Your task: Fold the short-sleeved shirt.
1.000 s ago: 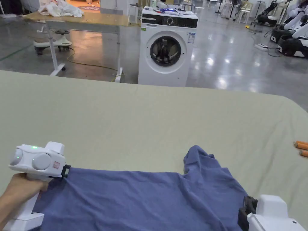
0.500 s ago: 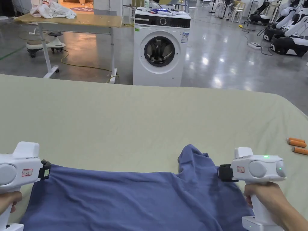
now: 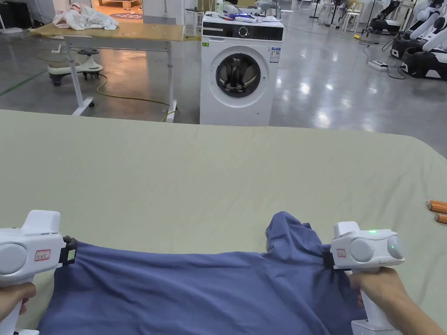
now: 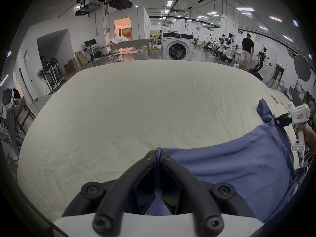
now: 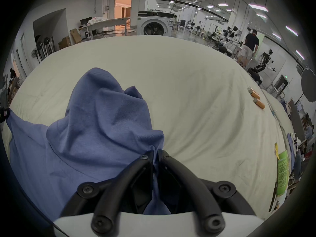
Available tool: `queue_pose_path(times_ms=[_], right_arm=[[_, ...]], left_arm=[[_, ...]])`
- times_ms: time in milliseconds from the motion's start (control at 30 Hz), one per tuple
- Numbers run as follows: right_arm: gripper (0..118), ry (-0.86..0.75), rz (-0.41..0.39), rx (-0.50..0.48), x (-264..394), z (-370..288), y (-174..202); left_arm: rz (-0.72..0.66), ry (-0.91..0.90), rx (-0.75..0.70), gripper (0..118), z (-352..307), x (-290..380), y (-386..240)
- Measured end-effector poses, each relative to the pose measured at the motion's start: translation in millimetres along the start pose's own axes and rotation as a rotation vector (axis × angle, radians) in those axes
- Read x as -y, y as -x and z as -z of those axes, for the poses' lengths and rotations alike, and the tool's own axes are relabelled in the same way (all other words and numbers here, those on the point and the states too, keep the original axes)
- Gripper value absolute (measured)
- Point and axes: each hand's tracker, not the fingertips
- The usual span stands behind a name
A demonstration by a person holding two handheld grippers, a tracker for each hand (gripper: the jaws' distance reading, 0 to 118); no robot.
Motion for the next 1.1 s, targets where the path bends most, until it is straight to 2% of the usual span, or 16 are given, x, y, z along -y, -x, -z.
queue_pose_path(times_ms=[133, 367, 767, 1100], right_arm=[[3, -0.115, 0.048, 0.044, 0, -35, -9], [3, -0.295, 0.075, 0.037, -2, -135, -24], [3, -0.612, 0.058, 0.061, -41, -321, -23], [3, -0.764, 0.044, 0.113, -102, -395, -16]], left_arm=[[-0.009, -0.027, 0.001, 0, -14, -5, 2], [-0.011, -0.128, 0.009, 0, -68, -21, 3], [-0.009, -0.342, -0.022, 0, -198, -84, 14], [0.001, -0.462, -0.055, 0, -260, -164, 25]])
